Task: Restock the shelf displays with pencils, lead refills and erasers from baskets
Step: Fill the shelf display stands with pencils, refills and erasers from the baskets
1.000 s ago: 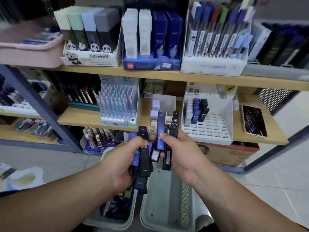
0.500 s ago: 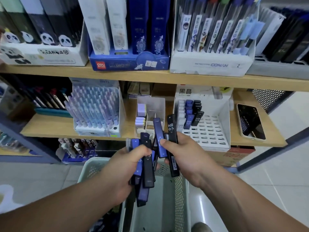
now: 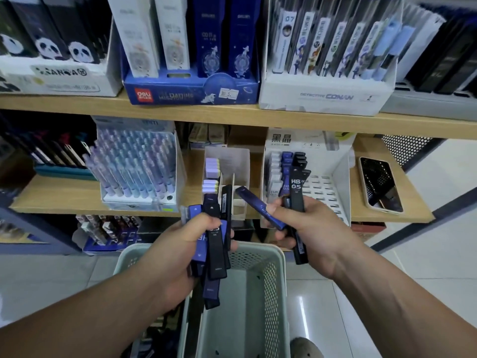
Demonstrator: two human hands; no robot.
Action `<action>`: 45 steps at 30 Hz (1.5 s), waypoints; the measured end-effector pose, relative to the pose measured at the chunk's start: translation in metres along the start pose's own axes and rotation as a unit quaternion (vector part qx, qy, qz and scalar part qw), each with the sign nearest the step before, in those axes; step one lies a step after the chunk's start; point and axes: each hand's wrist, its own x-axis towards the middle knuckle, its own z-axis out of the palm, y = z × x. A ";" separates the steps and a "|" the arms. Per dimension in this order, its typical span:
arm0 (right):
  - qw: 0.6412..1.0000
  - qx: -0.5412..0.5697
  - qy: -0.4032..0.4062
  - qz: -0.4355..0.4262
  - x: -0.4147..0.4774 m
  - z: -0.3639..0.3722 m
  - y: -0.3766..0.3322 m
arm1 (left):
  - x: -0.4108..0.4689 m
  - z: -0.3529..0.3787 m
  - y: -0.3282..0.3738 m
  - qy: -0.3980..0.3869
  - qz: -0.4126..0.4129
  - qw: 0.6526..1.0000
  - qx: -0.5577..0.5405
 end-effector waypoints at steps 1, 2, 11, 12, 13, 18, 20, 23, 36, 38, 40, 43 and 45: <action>1.000 0.004 0.015 -0.004 -0.001 -0.007 0.000 | -0.001 0.001 -0.001 -0.001 -0.004 1.000 -0.005; 1.000 0.008 0.029 -0.007 -0.002 -0.015 0.001 | -0.001 0.002 -0.002 -0.003 -0.008 1.000 -0.009; 0.967 -0.198 0.135 -0.085 0.000 -0.069 -0.003 | 0.000 0.020 -0.011 0.004 -0.014 1.000 -0.022; 0.960 -0.214 0.150 -0.098 0.001 -0.073 -0.004 | 0.000 0.021 -0.012 0.003 -0.012 1.000 -0.020; 0.956 -0.216 0.163 -0.110 0.003 -0.076 -0.004 | 0.000 0.022 -0.012 0.003 -0.010 1.000 -0.020; 0.940 -0.227 0.204 -0.153 0.015 -0.079 -0.007 | 0.000 0.022 -0.016 0.001 -0.016 1.000 0.001; 0.924 -0.260 0.215 -0.179 0.021 -0.079 -0.009 | 0.001 0.020 -0.016 0.004 -0.020 1.000 0.003; 0.899 -0.321 0.215 -0.208 0.027 -0.080 -0.011 | 0.003 0.018 -0.015 0.006 -0.026 1.000 -0.001; 0.827 -0.451 0.209 -0.263 0.046 -0.076 -0.017 | 0.012 0.006 -0.016 -0.007 -0.028 1.000 0.007; 0.830 -0.440 0.214 -0.268 0.046 -0.077 -0.018 | 0.012 0.004 -0.015 -0.001 -0.021 1.000 0.009; 0.841 -0.414 0.213 -0.275 0.044 -0.076 -0.021 | 0.011 0.004 -0.015 0.003 -0.022 1.000 0.013; 0.856 -0.388 0.203 -0.274 0.042 -0.076 -0.026 | 0.011 0.003 -0.016 0.002 -0.031 0.999 0.015; 0.865 -0.385 0.189 -0.261 0.042 -0.076 -0.029 | 0.010 0.004 -0.017 -0.002 -0.034 0.999 0.012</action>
